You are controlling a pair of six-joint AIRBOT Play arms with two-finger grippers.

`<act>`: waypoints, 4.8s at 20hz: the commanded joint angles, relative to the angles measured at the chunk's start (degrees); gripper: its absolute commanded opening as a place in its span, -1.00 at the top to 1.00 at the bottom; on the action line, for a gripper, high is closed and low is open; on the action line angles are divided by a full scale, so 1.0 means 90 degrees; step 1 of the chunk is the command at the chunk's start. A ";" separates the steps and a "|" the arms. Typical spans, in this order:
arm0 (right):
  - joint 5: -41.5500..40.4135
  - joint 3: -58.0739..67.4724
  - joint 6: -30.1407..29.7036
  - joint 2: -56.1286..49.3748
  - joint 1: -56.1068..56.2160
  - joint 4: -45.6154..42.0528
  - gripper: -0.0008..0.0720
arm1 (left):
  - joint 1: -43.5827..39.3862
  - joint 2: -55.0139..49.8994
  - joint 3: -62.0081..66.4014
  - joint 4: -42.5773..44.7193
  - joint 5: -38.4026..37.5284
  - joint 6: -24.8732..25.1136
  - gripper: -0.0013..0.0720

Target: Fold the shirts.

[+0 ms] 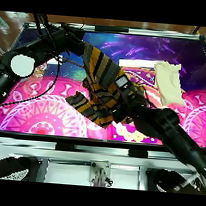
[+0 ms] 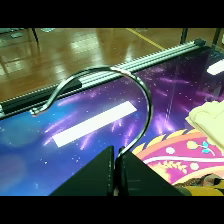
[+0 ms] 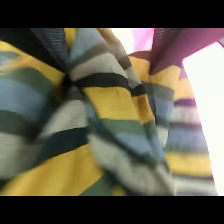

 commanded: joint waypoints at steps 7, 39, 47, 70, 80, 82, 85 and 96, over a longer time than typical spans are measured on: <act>0.2742 -0.0058 -0.0423 -0.1848 -0.0321 0.0138 -0.72 | 0.0005 0.0015 0.0002 0.0000 0.0007 0.0000 0.82; 0.0384 0.1324 0.3616 0.0957 -0.1868 -0.4675 0.79 | -0.0202 0.0661 0.0000 -0.0005 -0.0826 0.0087 0.82; 0.0051 0.1326 0.2220 0.0668 -0.1882 -0.2781 -0.47 | -0.0340 0.0661 0.0002 -0.0022 -0.0505 0.0090 0.82; -0.0308 0.1535 -0.4328 -0.0410 -0.1940 0.4541 -0.46 | -0.0100 0.0644 0.0000 0.0124 -0.1360 0.0444 0.82; 0.0092 0.1535 -0.4029 0.0435 -0.2297 0.4073 -0.46 | -0.0061 0.0646 0.0000 0.0284 -0.1438 0.0444 0.82; -0.0709 0.1535 -0.3813 0.0457 -0.2234 0.4114 -0.46 | -0.0061 0.0646 0.0000 0.0284 -0.1426 0.0444 0.82; -0.1309 0.1535 -0.3830 0.0126 -0.2086 0.3905 -0.47 | -0.0063 0.0648 0.0000 0.0282 -0.1426 0.0444 0.82; -0.0510 0.1535 -0.4935 -0.0811 -0.1865 0.4711 -0.47 | -0.0063 0.0648 0.0000 0.0260 -0.1426 0.0420 0.82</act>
